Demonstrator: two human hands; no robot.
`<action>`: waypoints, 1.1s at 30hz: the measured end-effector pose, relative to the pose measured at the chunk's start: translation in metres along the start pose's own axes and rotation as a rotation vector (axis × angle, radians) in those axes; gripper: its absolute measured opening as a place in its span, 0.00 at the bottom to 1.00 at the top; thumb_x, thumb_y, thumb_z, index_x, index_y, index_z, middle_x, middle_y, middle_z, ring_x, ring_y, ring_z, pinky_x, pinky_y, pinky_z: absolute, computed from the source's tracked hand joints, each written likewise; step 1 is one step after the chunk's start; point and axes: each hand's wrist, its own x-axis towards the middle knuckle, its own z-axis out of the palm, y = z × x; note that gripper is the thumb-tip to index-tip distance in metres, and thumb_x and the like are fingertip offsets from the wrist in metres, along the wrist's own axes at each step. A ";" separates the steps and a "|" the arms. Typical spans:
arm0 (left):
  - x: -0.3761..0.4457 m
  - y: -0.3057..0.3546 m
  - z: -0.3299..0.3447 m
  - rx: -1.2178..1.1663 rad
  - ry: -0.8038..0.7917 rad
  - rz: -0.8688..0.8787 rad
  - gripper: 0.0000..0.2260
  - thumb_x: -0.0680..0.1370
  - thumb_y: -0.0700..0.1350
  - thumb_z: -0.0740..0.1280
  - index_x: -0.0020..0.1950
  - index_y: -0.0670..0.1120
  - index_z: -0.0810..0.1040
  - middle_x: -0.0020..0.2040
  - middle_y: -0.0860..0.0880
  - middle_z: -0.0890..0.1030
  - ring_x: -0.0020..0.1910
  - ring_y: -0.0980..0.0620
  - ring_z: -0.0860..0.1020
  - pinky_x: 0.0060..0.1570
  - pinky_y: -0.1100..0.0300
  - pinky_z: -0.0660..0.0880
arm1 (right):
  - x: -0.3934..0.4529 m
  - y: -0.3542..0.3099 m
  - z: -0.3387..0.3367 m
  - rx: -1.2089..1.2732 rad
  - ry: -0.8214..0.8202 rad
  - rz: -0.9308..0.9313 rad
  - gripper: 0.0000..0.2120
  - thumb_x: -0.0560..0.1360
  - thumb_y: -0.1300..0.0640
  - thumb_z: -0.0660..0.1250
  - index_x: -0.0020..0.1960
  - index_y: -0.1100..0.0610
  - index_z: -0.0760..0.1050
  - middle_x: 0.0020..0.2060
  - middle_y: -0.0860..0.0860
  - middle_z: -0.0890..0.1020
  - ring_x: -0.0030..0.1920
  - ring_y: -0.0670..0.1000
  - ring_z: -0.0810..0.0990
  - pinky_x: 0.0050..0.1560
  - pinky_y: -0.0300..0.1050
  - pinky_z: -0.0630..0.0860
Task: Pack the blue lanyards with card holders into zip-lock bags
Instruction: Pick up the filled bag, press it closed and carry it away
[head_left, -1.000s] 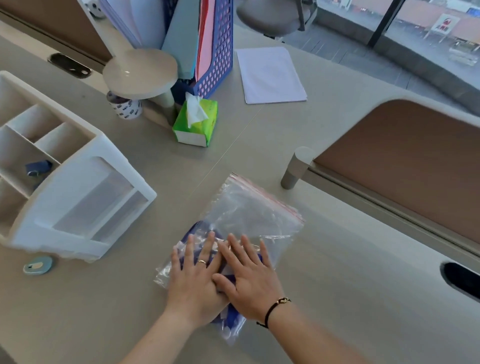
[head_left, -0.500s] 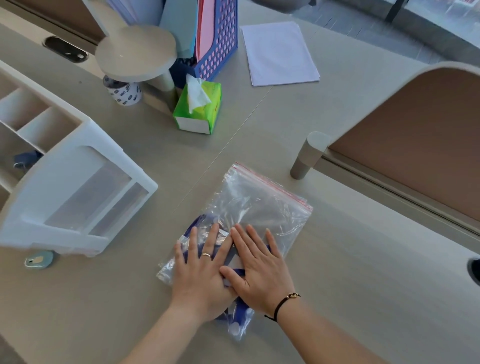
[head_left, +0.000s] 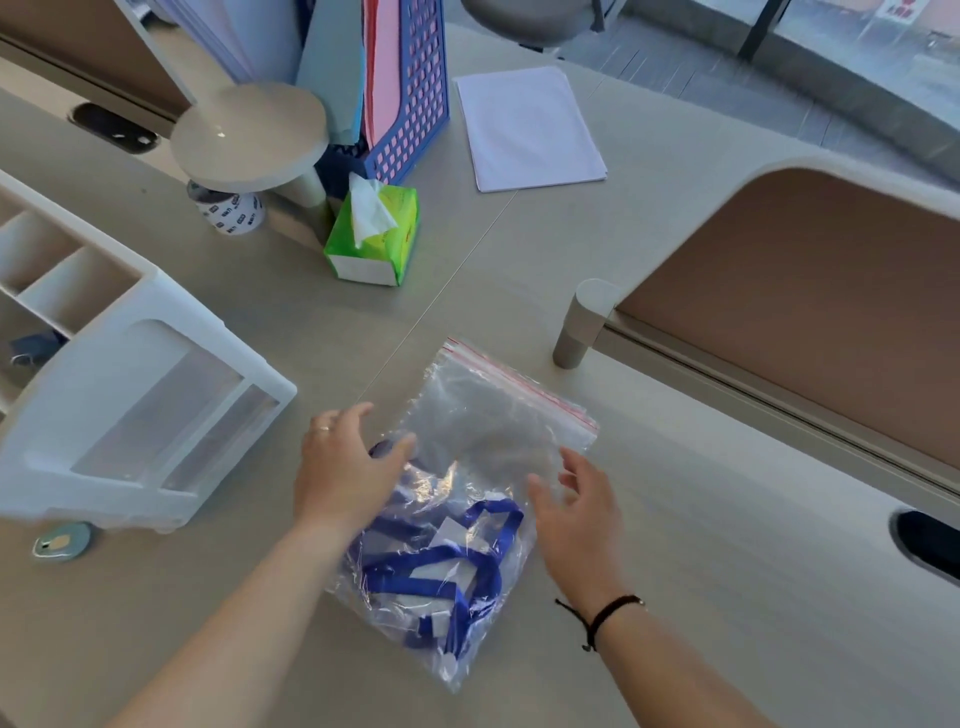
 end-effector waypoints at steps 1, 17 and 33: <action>0.012 -0.001 -0.002 -0.022 -0.066 -0.059 0.31 0.73 0.64 0.70 0.71 0.51 0.70 0.68 0.47 0.74 0.65 0.46 0.74 0.62 0.46 0.75 | 0.001 0.001 -0.003 0.122 0.026 0.164 0.27 0.75 0.51 0.72 0.71 0.55 0.70 0.61 0.50 0.78 0.59 0.48 0.77 0.66 0.51 0.74; 0.044 0.004 -0.014 -0.318 -0.395 -0.243 0.11 0.76 0.50 0.72 0.40 0.45 0.77 0.35 0.45 0.77 0.33 0.48 0.72 0.34 0.59 0.66 | -0.004 -0.018 0.031 0.514 -0.063 0.698 0.05 0.76 0.59 0.68 0.45 0.59 0.74 0.42 0.56 0.79 0.39 0.54 0.75 0.39 0.45 0.75; 0.035 -0.003 -0.011 -0.282 -0.419 -0.195 0.26 0.78 0.60 0.67 0.69 0.45 0.74 0.65 0.48 0.78 0.64 0.45 0.76 0.57 0.50 0.73 | -0.006 -0.029 0.014 0.886 -0.448 0.569 0.13 0.80 0.56 0.64 0.60 0.63 0.78 0.49 0.60 0.84 0.46 0.56 0.83 0.44 0.48 0.83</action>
